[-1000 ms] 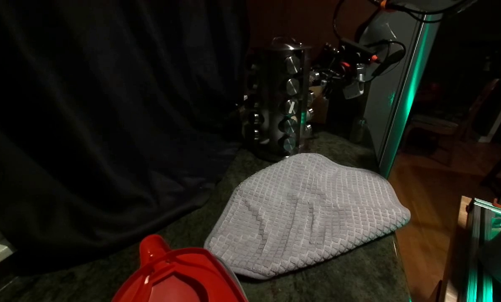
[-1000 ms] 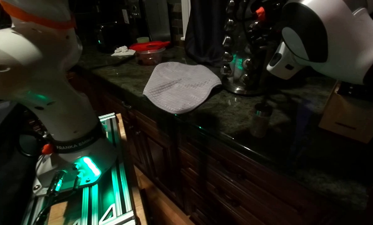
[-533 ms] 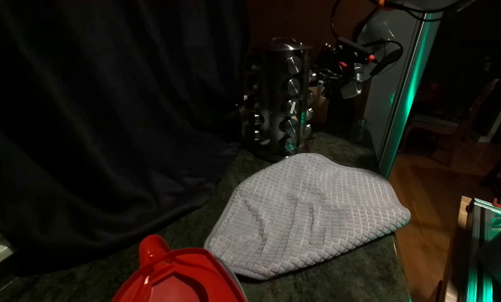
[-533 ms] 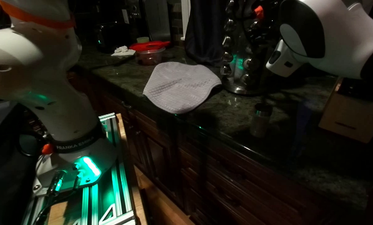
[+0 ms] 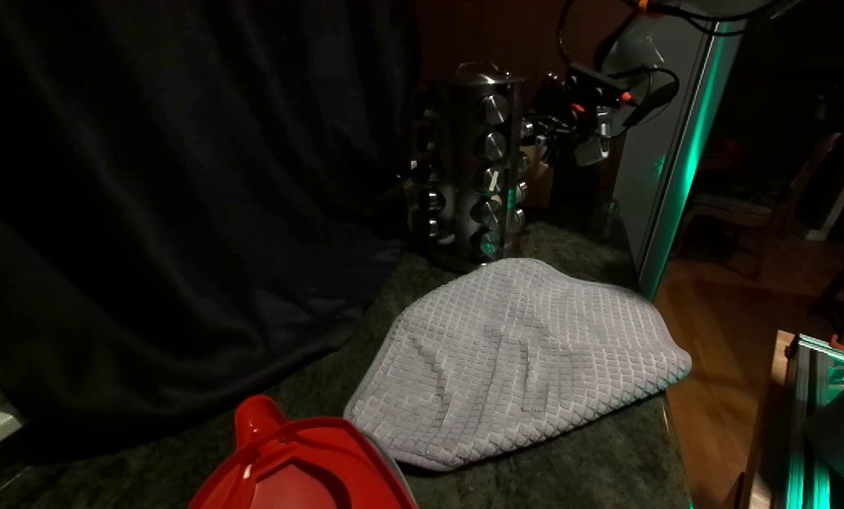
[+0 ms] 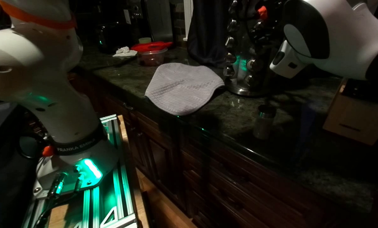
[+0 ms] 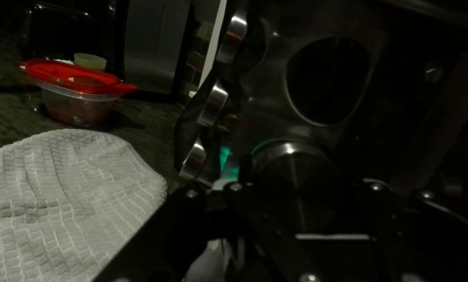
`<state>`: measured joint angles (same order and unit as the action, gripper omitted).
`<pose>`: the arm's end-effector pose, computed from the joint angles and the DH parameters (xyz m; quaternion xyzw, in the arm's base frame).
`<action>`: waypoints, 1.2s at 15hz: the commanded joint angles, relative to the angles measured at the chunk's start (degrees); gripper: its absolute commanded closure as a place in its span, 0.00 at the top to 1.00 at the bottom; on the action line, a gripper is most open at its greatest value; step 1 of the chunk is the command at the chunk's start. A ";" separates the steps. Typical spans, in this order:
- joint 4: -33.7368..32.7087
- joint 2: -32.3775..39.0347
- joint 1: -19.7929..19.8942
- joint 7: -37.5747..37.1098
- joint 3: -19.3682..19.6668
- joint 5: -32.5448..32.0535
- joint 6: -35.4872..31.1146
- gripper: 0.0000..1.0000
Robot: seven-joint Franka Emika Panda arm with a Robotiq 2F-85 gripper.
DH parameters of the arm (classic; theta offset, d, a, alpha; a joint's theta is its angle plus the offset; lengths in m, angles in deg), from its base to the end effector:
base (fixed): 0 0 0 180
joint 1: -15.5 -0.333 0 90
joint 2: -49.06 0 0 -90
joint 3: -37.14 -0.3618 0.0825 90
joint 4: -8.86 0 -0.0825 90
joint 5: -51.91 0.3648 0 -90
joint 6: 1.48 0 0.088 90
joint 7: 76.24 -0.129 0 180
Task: Put one jar on the silver stand.
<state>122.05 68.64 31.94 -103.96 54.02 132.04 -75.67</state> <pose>0.5387 -0.1605 0.3996 -0.5237 0.4921 0.3378 0.6078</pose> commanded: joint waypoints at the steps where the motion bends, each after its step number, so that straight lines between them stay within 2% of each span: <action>1: 1.30 -1.35 -0.18 0.56 0.23 0.01 -2.40 0.72; 3: 1.06 -1.62 -0.05 0.39 0.42 -0.36 -2.44 0.80; 5: 0.95 -2.27 0.06 0.36 0.67 -0.65 -3.24 0.96; 6: 0.88 -2.67 0.14 0.33 0.82 -0.75 -3.43 1.00; 12: -0.01 -5.23 0.05 -0.13 1.79 -3.61 -6.62 1.00; 15: -0.45 -7.38 -0.13 -0.08 2.13 -6.90 -9.83 1.00; 18: -1.33 -9.71 -0.31 1.09 2.01 -12.87 -11.99 1.00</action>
<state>120.83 61.85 32.16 -103.96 55.75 124.72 -85.17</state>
